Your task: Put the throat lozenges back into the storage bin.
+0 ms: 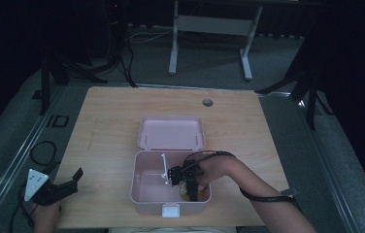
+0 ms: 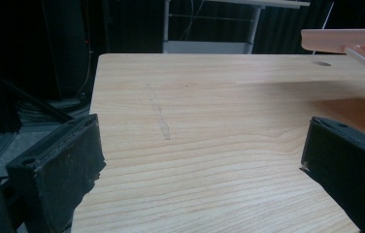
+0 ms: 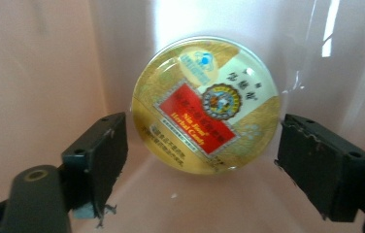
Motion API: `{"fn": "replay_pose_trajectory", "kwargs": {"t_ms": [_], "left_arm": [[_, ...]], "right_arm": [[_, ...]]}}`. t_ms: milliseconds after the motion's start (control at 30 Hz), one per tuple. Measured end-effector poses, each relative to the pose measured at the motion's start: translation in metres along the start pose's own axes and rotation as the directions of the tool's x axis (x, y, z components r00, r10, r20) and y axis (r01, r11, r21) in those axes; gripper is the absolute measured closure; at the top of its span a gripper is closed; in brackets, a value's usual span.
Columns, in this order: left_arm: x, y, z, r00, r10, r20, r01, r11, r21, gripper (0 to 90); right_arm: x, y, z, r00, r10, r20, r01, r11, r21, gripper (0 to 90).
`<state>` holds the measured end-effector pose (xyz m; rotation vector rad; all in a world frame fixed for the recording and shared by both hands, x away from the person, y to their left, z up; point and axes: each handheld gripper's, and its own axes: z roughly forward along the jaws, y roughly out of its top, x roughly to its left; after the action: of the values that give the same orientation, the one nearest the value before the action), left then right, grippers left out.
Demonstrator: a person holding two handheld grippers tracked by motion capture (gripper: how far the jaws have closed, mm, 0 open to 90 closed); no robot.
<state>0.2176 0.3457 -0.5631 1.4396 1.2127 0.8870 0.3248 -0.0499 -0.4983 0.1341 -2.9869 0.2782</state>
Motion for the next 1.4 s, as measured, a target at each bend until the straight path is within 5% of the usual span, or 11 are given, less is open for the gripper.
{"fn": "replay_pose_trajectory", "kwargs": {"t_ms": [300, 633, 800, 933, 967, 1100, 1133, 1167, 1333, 1367, 1400], "left_arm": [[0.000, 0.000, 0.000, 1.0000, 0.000, 0.000, 0.000, 1.0000, 0.001, 1.9], [0.000, 0.000, 0.000, 1.0000, -0.001, -0.002, 0.001, 1.0000, 0.002, 1.9], [0.000, 0.000, 0.000, 1.0000, -0.001, -0.002, 0.001, 1.0000, 0.003, 1.9], [0.000, 0.000, 0.000, 1.0000, -0.001, -0.002, 0.001, 1.0000, 0.002, 1.9], [0.000, 0.000, 0.000, 1.0000, 0.000, -0.002, 0.000, 1.0000, 0.003, 1.9], [0.000, 0.000, 0.001, 1.0000, 0.000, -0.001, 0.000, 1.0000, 0.004, 1.9], [0.000, 0.000, 0.001, 1.0000, -0.004, 0.000, 0.004, 1.0000, 0.006, 1.9], [0.000, 0.000, 0.001, 1.0000, -0.004, 0.000, 0.004, 1.0000, 0.006, 1.9], [0.000, 0.000, 0.001, 1.0000, -0.004, -0.001, 0.004, 1.0000, 0.006, 1.9], [0.000, 0.000, 0.001, 1.0000, -0.003, -0.002, 0.003, 1.0000, 0.006, 1.9], [0.000, 0.000, 0.001, 1.0000, -0.003, -0.002, 0.003, 1.0000, 0.006, 1.9]], "right_arm": [[0.005, -0.012, -0.031, 0.9997, -0.016, 0.016, 0.018, 0.993, -0.115, 17.6], [0.018, -0.054, -0.083, 0.9974, 0.007, 0.072, 0.017, 0.947, -0.321, 12.8], [0.021, -0.083, -0.100, 0.9874, 0.068, 0.143, -0.001, 0.906, -0.423, 12.9], [0.018, -0.116, -0.104, 0.9758, 0.147, 0.162, -0.041, 0.851, -0.524, 12.8], [0.018, -0.116, -0.104, 0.9758, 0.147, 0.162, -0.041, 0.851, -0.524, 12.8], [0.016, -0.139, -0.096, 0.9657, 0.209, 0.153, -0.086, 0.815, -0.574, 12.8], [0.015, -0.151, -0.090, 0.9607, 0.231, 0.155, -0.096, 0.798, -0.595, 12.8], [0.015, -0.151, -0.090, 0.9607, 0.231, 0.155, -0.096, 0.798, -0.595, 12.8], [0.011, -0.175, -0.068, 0.9470, 0.296, 0.124, -0.151, 0.751, -0.643, 12.7], [0.009, -0.183, -0.055, 0.9357, 0.332, 0.120, -0.177, 0.736, -0.654, 12.7], [0.009, -0.183, -0.055, 0.9357, 0.332, 0.120, -0.177, 0.736, -0.654, 12.7]]}}
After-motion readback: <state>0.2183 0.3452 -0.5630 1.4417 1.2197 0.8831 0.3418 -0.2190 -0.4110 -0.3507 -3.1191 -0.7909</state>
